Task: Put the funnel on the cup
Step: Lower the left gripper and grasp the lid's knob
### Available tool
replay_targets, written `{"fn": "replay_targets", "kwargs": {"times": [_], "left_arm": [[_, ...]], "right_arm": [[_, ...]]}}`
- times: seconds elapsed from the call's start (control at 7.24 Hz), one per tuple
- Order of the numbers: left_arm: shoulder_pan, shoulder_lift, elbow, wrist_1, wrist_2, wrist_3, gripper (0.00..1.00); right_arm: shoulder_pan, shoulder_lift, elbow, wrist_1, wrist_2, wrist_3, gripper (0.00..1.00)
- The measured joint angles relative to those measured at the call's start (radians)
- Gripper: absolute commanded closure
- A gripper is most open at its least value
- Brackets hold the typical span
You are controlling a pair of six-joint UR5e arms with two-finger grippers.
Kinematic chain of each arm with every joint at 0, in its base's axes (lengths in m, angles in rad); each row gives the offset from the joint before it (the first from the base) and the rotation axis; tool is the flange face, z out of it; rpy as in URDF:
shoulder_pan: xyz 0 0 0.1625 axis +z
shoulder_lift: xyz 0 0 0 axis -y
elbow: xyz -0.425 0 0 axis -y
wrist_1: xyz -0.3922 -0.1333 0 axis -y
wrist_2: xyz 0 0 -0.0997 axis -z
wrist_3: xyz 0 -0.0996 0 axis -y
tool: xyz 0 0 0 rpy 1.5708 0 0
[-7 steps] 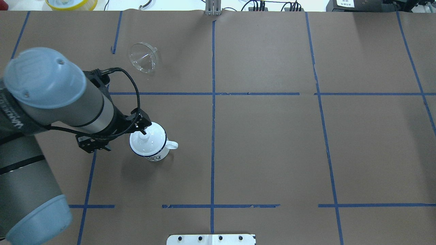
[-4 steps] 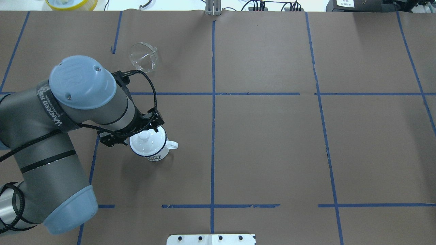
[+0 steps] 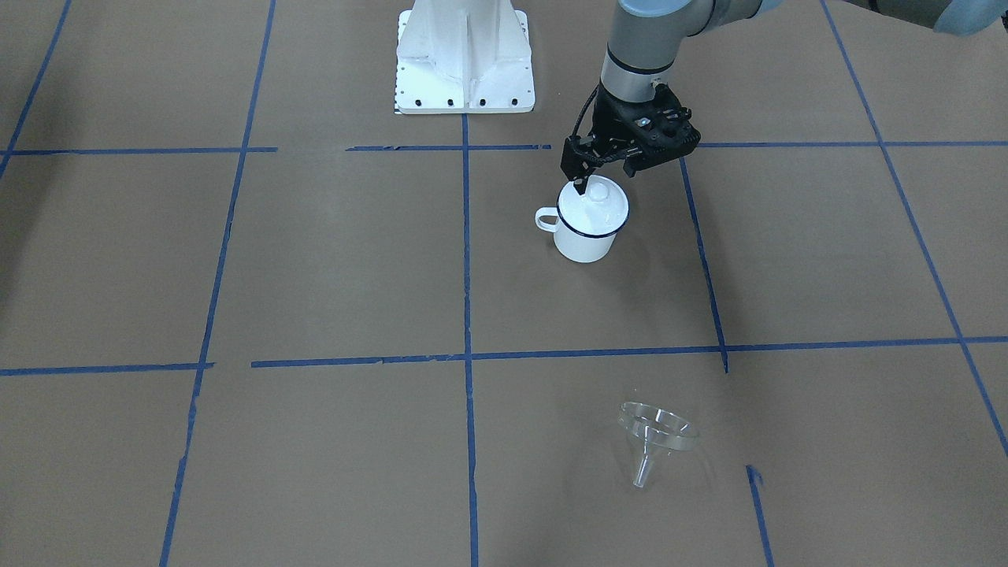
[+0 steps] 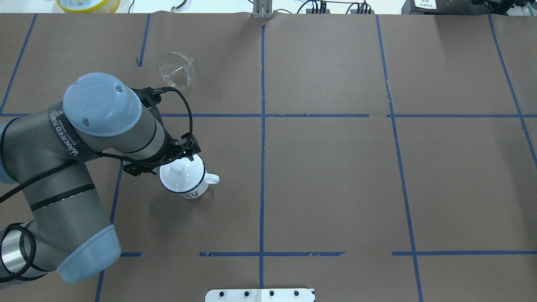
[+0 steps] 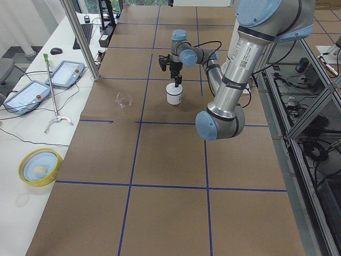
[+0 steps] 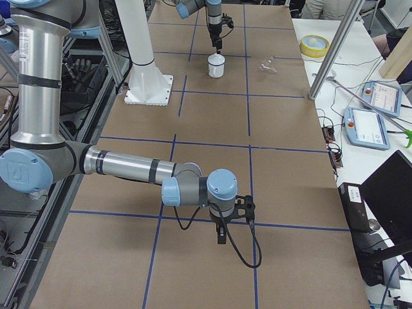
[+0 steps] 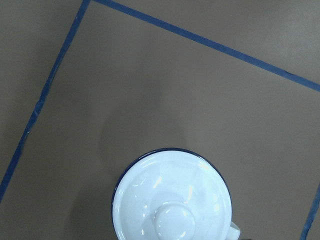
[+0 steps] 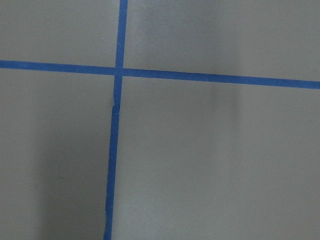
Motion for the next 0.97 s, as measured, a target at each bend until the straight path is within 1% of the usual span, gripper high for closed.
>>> {"fn": "replay_targets", "kwargs": {"times": [0.41, 0.55, 0.69, 0.83, 0.97], "left_arm": [[0.001, 0.003, 0.024, -0.033, -0.006, 0.001, 0.26], [0.001, 0.003, 0.03, -0.039, -0.007, 0.001, 0.32], [0.002, 0.002, 0.034, -0.041, -0.008, 0.0, 0.33], [0.002, 0.001, 0.036, -0.041, -0.009, -0.001, 0.4], [0.003, 0.001, 0.037, -0.042, -0.009, -0.002, 0.54]], "right_arm": [[0.0, 0.0, 0.0, 0.0, 0.0, 0.0, 0.0], [0.0, 0.0, 0.0, 0.0, 0.0, 0.0, 0.0], [0.0, 0.0, 0.0, 0.0, 0.0, 0.0, 0.0], [0.0, 0.0, 0.0, 0.0, 0.0, 0.0, 0.0], [0.0, 0.0, 0.0, 0.0, 0.0, 0.0, 0.0]]}}
